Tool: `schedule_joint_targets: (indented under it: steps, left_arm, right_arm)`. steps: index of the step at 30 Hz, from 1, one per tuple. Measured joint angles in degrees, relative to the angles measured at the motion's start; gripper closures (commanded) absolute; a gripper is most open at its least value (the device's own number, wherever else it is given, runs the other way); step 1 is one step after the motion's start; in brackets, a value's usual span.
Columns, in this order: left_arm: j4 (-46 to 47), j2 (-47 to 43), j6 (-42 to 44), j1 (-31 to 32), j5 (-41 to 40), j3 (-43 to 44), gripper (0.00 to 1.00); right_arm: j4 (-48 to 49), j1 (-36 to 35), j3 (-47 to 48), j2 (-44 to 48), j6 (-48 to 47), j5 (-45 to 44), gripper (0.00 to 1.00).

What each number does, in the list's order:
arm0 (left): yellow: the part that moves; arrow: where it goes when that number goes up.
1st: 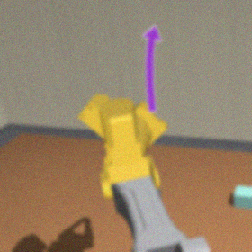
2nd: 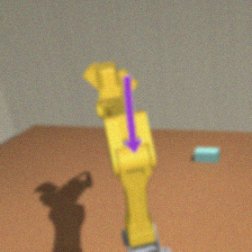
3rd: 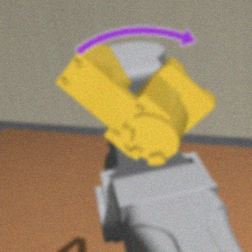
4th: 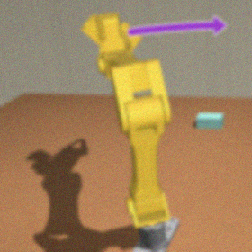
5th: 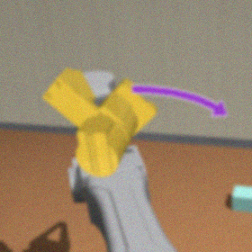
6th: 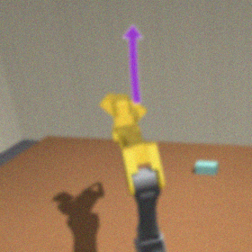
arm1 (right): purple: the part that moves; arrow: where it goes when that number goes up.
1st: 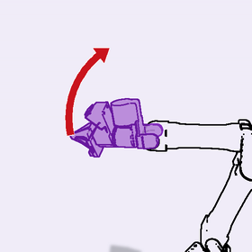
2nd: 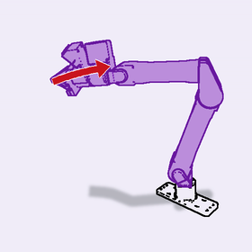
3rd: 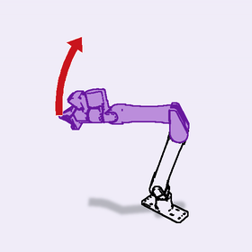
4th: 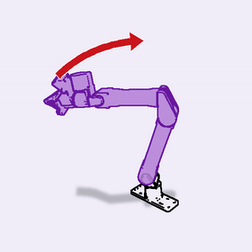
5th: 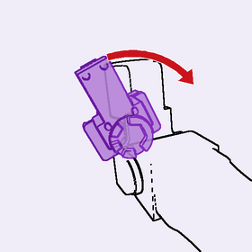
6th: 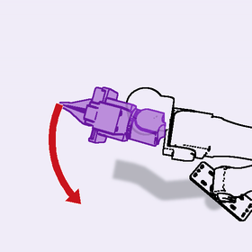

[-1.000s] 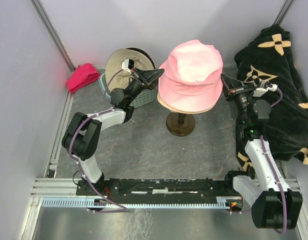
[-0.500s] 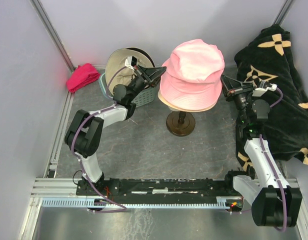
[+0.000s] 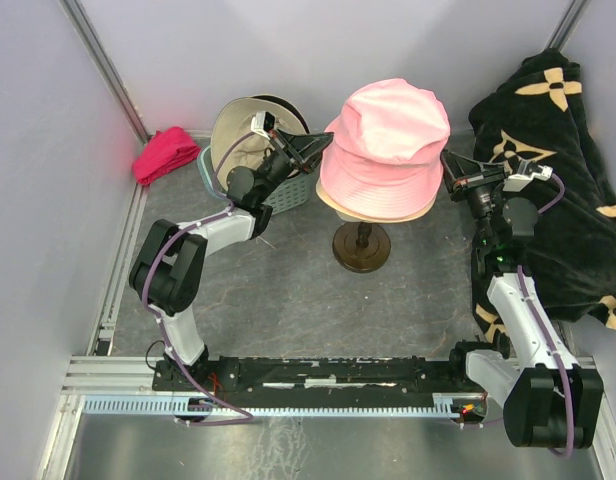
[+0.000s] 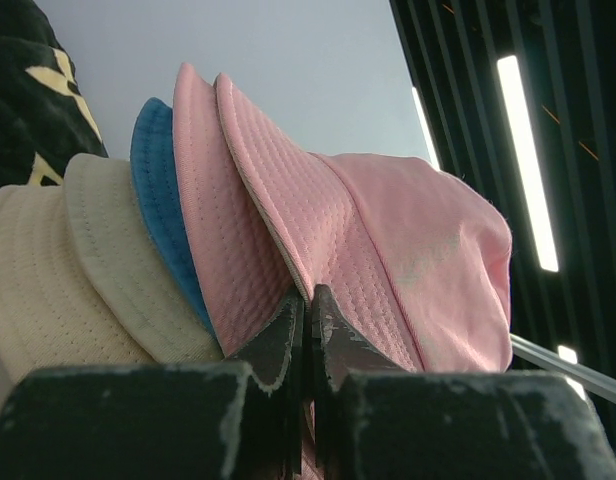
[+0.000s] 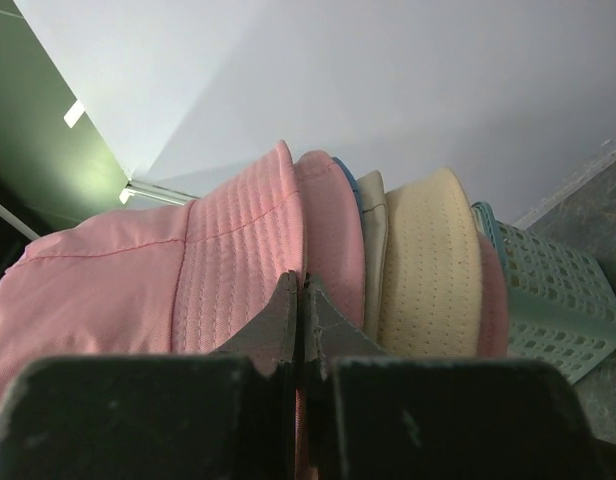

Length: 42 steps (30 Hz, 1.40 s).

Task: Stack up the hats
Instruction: Stack the hat on the hat.

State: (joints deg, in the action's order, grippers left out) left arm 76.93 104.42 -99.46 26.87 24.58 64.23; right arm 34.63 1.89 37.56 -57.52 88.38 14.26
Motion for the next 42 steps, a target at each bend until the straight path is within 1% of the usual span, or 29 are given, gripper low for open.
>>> schedule_joint_targets:
  steps: [8,20,31,42]
  left_arm:
    - [0.2,0.0,0.1,0.0,0.0,-0.2,0.97]
    - [4.0,-0.3,0.1,0.6,-2.2,-4.1,0.97]
    - [3.8,0.0,0.1,0.9,-2.7,-3.8,0.97]
    - [1.7,-0.2,3.8,1.0,-3.1,-3.1,0.97]
  right_arm:
    - [0.1,0.0,0.0,-0.2,0.0,0.3,0.98]
    - [0.0,0.0,-0.3,0.5,-0.6,1.4,0.98]
    - [0.5,0.0,-0.7,-0.1,-0.9,1.4,0.98]
    - [1.2,0.0,-0.7,-1.1,-2.0,1.4,0.98]
